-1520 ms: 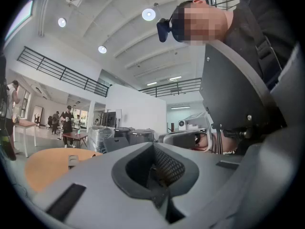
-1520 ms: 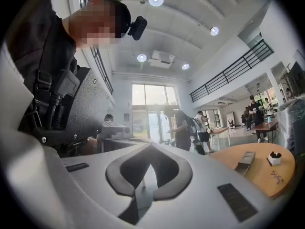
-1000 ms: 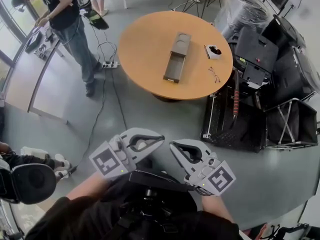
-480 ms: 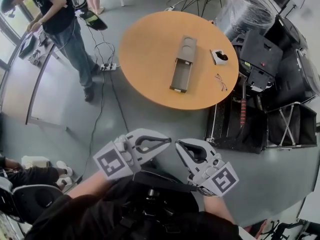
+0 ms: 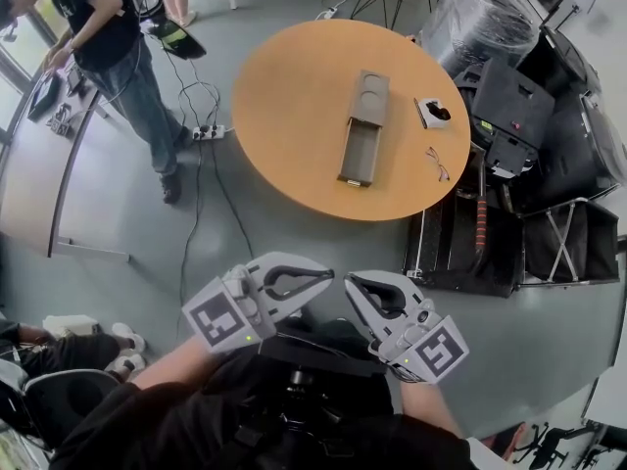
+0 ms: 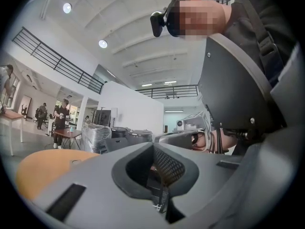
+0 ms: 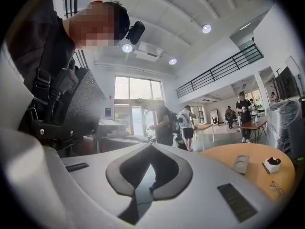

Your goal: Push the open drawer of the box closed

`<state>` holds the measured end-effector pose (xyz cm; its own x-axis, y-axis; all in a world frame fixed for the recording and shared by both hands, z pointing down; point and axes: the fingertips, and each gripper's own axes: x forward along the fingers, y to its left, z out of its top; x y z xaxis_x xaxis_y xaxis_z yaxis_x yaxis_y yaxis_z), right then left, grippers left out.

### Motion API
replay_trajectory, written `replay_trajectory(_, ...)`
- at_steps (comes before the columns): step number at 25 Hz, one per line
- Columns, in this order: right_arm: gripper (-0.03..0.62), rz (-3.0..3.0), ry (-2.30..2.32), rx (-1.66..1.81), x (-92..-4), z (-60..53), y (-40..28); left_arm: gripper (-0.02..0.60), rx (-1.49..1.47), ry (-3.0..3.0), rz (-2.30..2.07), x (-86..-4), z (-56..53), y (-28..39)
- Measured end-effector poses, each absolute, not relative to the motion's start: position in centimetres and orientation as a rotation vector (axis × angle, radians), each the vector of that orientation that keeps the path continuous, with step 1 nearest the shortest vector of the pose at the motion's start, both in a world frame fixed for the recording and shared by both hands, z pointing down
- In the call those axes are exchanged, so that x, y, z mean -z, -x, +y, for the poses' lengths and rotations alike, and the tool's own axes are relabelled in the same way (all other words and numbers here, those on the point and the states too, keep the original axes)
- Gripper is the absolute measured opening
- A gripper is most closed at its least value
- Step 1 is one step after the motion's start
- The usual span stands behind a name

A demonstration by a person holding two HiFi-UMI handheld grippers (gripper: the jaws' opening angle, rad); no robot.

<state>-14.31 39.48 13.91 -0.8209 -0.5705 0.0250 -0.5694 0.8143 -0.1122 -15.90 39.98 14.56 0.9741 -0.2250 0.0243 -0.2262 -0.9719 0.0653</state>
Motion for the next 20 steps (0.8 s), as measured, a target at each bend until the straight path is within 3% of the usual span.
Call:
replay_trajectory(6, 0.008, 3.005, 0.920, 0.211, -14.6, 38.6, 13.5, 0.032, -0.021, -3.027, -0.359, -15.3, 38.9, 15.3)
replay_trajectory(20, 0.008, 3.035, 0.803, 0.244, -16.2, 30.2, 4.4, 0.032, -0.015, -3.009, -0.478, -16.3, 30.0, 6.4)
